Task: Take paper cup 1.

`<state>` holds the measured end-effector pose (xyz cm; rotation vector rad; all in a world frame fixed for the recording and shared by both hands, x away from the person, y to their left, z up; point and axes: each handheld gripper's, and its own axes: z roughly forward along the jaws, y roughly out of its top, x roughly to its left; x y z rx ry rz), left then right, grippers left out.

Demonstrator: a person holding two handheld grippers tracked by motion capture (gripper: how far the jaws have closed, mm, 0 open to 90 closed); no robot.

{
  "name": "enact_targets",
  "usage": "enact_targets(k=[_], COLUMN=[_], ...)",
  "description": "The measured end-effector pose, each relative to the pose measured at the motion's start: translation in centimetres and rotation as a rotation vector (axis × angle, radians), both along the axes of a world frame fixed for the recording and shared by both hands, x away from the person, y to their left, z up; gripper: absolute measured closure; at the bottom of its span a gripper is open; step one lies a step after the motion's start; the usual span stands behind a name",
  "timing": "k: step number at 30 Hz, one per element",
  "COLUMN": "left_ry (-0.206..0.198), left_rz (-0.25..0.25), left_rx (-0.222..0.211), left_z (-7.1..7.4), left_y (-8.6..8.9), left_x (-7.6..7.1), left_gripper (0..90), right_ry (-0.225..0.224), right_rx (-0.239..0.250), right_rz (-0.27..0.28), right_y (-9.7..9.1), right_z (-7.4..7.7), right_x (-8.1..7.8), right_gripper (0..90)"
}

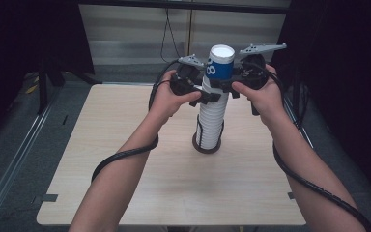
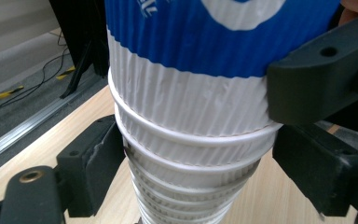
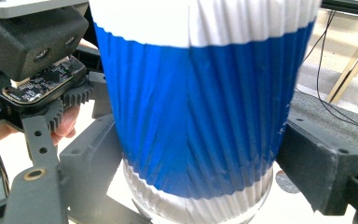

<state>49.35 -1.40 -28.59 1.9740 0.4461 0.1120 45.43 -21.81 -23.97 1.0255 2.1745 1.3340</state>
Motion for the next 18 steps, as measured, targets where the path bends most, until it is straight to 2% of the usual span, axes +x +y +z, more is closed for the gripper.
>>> enact_targets(k=[7, 11, 18], left_ry=[-0.007, -0.01, -0.012], left_rz=[-0.003, -0.004, -0.008], left_rx=[0.013, 0.016, 0.033], left_z=[0.09, 0.12, 0.22], left_y=[0.03, -0.02, -0.03], left_x=[0.01, -0.01, -0.03], left_gripper=[17.8, 18.0, 18.5], right_ry=[-0.014, -0.014, -0.018], right_rx=[-0.025, -0.008, -0.014], right_rz=[-0.001, 0.003, 0.012], right_y=[0.12, -0.01, -0.04], right_z=[0.3, 0.4, 0.62], right_x=[-0.14, -0.13, -0.14], right_gripper=[17.9, 18.2, 19.1])
